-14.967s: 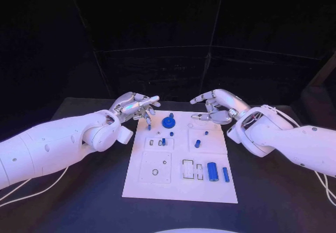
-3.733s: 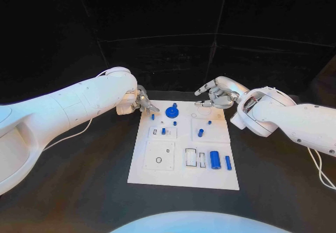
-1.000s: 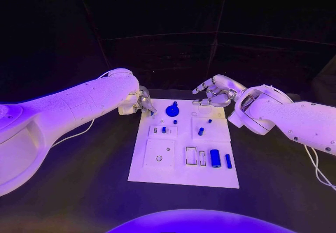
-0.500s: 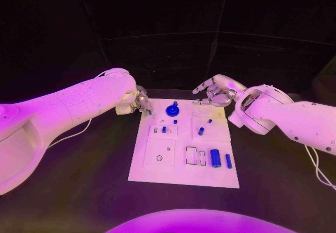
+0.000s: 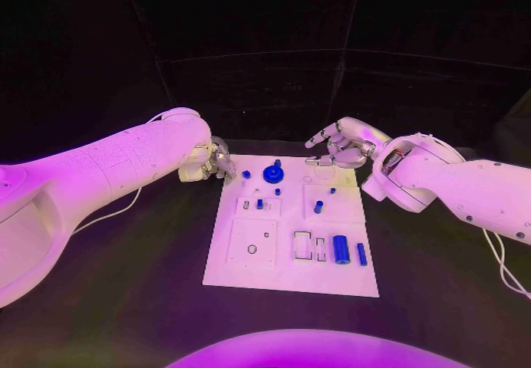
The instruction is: Assemble the parts on the task board
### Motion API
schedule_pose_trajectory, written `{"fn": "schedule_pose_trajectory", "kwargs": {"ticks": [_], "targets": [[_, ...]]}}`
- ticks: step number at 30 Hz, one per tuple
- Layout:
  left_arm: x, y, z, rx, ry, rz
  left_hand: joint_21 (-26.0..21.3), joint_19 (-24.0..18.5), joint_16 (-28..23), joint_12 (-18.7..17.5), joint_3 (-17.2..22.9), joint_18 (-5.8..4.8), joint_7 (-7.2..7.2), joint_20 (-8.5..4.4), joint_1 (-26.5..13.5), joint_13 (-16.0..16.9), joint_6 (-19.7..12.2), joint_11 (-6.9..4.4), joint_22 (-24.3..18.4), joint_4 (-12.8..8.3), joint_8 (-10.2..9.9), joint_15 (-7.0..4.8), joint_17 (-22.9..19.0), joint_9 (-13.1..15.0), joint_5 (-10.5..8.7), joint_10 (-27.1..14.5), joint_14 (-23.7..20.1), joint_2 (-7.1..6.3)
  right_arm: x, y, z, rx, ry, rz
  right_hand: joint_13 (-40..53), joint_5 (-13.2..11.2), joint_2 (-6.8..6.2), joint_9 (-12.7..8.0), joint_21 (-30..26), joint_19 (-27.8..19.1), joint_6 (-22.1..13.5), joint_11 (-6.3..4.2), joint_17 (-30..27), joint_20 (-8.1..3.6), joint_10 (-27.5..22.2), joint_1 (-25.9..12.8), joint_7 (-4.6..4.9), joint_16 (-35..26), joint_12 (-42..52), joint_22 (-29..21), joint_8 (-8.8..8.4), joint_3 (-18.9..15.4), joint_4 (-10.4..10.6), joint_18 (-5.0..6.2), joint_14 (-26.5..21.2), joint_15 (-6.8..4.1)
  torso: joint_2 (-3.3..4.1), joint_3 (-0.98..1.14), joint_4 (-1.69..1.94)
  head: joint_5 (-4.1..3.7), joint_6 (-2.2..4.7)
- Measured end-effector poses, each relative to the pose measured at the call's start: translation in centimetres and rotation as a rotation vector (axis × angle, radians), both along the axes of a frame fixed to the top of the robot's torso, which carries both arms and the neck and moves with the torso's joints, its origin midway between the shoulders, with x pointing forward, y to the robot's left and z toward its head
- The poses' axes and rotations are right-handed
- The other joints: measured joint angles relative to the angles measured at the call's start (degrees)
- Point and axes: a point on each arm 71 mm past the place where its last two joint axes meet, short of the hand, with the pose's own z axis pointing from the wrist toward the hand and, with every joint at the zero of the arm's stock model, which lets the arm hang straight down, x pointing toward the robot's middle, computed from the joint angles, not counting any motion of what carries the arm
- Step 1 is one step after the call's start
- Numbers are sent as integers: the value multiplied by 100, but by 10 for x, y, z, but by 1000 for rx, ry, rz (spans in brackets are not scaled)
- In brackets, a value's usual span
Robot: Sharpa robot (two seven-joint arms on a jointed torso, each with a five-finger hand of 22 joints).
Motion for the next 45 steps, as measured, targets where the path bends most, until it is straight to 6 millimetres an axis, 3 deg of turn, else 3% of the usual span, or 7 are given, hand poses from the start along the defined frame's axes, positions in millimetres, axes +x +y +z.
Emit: {"fn": "schedule_pose_trajectory", "kwargs": {"ticks": [12, 20, 24, 30, 33, 37, 45], "targets": [[1, 0, 1, -24, -14, 5, -43, 0, 0, -27, 1, 0, -20, 0, -114, -42, 25, 0, -49, -1, 6, 0, 0, 4, 424, 0, 0, -101, 0, 0, 0, -1, 1, 1, 0, 22, 0, 0, 0, 0, 0, 0, 8, 0, 0, 0, 0, 0, 0, 5, 0, 0, 0, 0, 0, 0, 0, 3, -6, 8, -3], [2, 2, 3, -53, -44, 15, -90, 0, 0, -27, 57, 0, -21, 0, -172, -46, 44, 1, -89, -58, 8, 0, 0, 2, 454, 1, 0, -113, 0, -1, 0, -1, 1, 0, 0, 22, 0, 0, 0, 0, 0, 0, 7, 0, 0, 0, 0, 0, 0, 5, 0, 0, 0, 0, 0, 0, -1, 3, -6, -5, 11], [2, 4, 6, -91, -84, 19, -238, -65, -2, -314, 124, 1, -16, 22, -255, -488, 38, 44, -261, -167, 19, 0, 0, -7, 469, -168, 0, -193, 0, -2, 0, -2, 1, -2, 1, 22, 0, 0, 0, 0, 0, 0, 7, 0, 0, 0, 0, 0, 0, 5, 0, 0, 0, 0, 0, 0, -5, 6, -6, -11, 23], [3, -2, 16, -198, -217, 0, -1401, -657, -535, -894, -520, 243, 99, 109, -309, -1097, -248, 156, -1629, -348, -256, 110, 0, -158, 442, -848, 1, -383, 0, -3, 0, -2, 1, -4, 1, 22, 0, 0, 0, 0, 0, 0, 6, 0, 0, 0, 0, 0, 0, 5, 0, 0, 0, 0, 0, 0, -7, 6, 2, -19, 57], [3, -9, 23, -258, -310, -34, -2350, -1193, -1365, -1355, -981, 361, 319, 245, -43, -1367, -432, 382, -2583, -510, -575, 306, -1008, -388, 427, -1496, -389, -620, 0, -3, 0, -3, 1, -5, 1, 22, 0, 0, 0, 0, 0, 0, 6, 0, 0, -1, 0, 0, 0, 5, 0, 0, 0, 0, 0, 0, -7, 6, 2, -10, 87], [3, -15, 31, -310, -434, -92, -2819, -1415, -2183, -1867, -1316, 360, 482, 411, 414, -1769, -356, 542, -2900, -700, -954, 436, -2145, -709, 381, -1856, -999, -643, 0, -4, 0, -3, 2, -5, 1, 22, -1, 0, 0, 0, 0, 0, 6, 0, 0, 0, 0, 0, 0, 5, 0, 0, 0, 0, 0, 0, -3, 5, -2, -10, 124], [0, -22, 30, -298, -607, -245, -3055, -1494, -2765, -2514, -1625, 446, 478, 448, 1031, -2378, -68, 615, -3037, -1009, -1560, 532, -3010, -1206, 0, -2028, -1456, -591, 0, -4, 0, -3, 2, -5, 8, 22, -1, 0, 0, 0, 0, 0, 17, 0, 0, -1, 0, 0, 0, 12, 0, 0, 0, 0, 0, 0, 1, 3, -4, -36, 164]]}}
